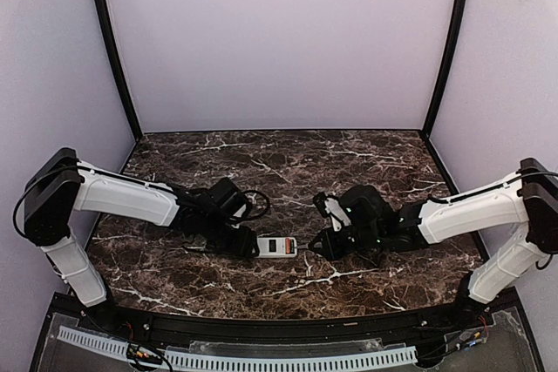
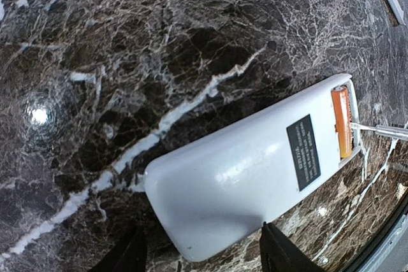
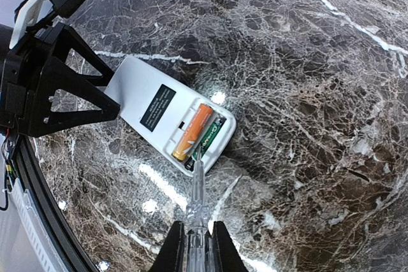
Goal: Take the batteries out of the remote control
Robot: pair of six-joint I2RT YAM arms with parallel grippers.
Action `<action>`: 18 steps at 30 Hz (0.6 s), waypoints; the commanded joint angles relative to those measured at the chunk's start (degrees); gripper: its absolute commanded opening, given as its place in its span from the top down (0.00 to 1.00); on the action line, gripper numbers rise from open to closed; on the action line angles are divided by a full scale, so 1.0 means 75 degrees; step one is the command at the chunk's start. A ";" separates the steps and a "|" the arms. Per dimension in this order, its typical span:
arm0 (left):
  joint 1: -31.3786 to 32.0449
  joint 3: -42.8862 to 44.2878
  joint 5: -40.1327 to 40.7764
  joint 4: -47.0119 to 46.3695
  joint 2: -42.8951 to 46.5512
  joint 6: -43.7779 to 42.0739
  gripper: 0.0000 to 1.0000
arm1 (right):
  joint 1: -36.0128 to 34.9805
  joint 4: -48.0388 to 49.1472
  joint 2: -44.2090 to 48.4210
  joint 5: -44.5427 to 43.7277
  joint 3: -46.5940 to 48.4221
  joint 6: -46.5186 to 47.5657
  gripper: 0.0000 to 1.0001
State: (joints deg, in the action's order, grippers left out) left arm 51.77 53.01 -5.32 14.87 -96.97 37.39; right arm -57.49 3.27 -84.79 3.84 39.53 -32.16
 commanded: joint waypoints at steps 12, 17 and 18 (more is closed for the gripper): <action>0.0023 0.0037 -0.0208 -0.0131 -0.0319 -0.0056 0.43 | 0.0601 0.2029 -0.0270 0.1402 -0.0607 -0.0173 1.00; 0.0022 -0.0011 -0.0201 -0.0151 -0.0327 -0.0038 0.43 | 0.0792 0.3049 -0.0424 0.2133 -0.1020 -0.0422 1.00; 0.0023 -0.0013 -0.0209 -0.0163 -0.0332 -0.0036 0.44 | 0.0801 0.3110 -0.0463 0.2180 -0.1036 -0.0447 1.00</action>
State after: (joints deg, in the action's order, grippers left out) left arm 51.75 53.45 -6.04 12.36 -98.24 37.10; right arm -52.18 18.09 -86.89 14.74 33.23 -33.80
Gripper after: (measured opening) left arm 0.566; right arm 0.107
